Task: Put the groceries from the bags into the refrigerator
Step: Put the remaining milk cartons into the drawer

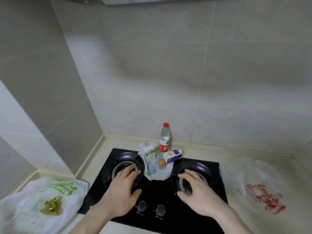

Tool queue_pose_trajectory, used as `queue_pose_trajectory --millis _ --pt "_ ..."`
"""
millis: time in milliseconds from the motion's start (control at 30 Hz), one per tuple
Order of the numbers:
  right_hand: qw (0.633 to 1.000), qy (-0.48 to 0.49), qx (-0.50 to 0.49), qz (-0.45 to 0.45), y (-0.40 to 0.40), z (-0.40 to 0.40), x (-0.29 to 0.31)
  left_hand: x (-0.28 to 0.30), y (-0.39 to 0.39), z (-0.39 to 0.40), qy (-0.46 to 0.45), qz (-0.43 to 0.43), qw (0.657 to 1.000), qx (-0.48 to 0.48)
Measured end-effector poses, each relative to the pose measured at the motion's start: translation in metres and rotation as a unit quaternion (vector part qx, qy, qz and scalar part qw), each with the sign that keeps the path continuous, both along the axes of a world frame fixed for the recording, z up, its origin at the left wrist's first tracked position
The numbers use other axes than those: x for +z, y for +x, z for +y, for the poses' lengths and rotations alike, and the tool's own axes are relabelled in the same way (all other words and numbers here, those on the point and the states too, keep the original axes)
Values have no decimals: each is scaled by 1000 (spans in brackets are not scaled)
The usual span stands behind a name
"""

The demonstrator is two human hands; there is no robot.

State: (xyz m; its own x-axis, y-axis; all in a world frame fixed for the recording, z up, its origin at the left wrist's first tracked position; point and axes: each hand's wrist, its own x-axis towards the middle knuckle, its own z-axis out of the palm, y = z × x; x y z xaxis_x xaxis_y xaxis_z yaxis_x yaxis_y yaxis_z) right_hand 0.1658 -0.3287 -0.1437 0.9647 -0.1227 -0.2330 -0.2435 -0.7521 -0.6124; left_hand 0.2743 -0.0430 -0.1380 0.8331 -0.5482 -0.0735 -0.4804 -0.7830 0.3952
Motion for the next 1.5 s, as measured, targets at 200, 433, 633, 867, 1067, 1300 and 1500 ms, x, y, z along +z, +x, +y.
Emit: queue_pose_trajectory --millis 200,433,633,867,1067,1300,1500 --pt "999 -10 -40 8 21 -3 -8 -9 82 -33 27 23 999 -25" --pt "992 -16 -123 -6 35 10 -10 -31 163 -76 50 94 994 -41" --pt "985 -34 -170 -3 49 24 -8 -63 203 -93 103 117 987 -50" --pt "981 -46 -186 -12 53 44 -8 -92 227 -102 153 86 981 -75" --pt "977 -39 -209 25 40 44 -17 -112 241 -106 192 63 976 -79" --pt "980 -34 -193 32 62 30 -24 -113 250 -105 99 78 990 -66" --pt "986 -32 -161 31 107 13 -39 -98 237 -74 -181 24 983 5"
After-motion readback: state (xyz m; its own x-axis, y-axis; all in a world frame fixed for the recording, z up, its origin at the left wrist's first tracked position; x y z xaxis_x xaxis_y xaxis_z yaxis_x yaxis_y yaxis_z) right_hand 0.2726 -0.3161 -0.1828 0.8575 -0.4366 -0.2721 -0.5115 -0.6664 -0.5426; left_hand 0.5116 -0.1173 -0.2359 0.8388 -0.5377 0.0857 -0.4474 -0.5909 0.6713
